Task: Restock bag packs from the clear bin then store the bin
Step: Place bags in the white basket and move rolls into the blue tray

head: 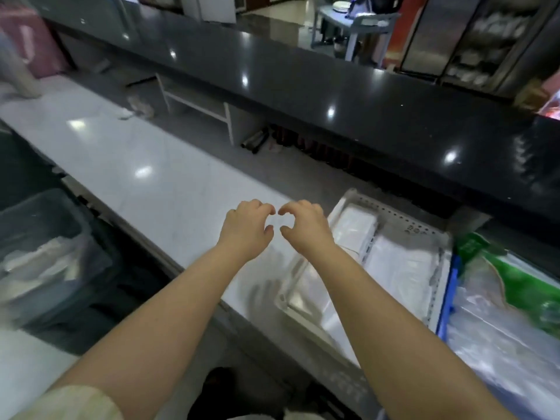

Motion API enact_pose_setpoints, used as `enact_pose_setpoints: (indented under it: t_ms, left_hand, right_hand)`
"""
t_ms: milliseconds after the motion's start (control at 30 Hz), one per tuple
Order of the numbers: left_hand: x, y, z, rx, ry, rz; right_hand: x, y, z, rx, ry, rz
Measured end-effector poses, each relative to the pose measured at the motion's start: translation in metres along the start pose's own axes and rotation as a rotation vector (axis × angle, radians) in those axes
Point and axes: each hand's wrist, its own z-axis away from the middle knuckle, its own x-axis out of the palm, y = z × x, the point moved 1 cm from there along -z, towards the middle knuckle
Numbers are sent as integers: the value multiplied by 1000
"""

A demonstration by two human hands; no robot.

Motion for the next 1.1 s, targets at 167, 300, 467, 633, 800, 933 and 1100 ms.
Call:
enact_pose_setpoints:
  t_ms: [167, 300, 467, 633, 800, 933, 1100]
  left_hand:
    - [-48, -95, 33, -192, 88, -86]
    - [-83, -189, 73, -359, 143, -106]
    - [-105, -318, 149, -562, 89, -118]
    - [-116, -431, 228, -725, -15, -112]
    - [-148, -532, 269, -815, 32, -126]
    - [-153, -588, 277, -878, 61, -68]
    - [-120, -634, 266, -929, -22, 47]
  right_hand:
    - [40, -83, -29, -225, -54, 219]
    - [94, -163, -47, -391, -78, 284]
    - [199, -277, -51, -577, -209, 355]
    - [307, -380, -41, -676, -364, 337]
    - [379, -466, -53, -714, -439, 288]
    - [420, -500, -66, -717, -491, 299]
    - [475, -504, -83, -724, -585, 379]
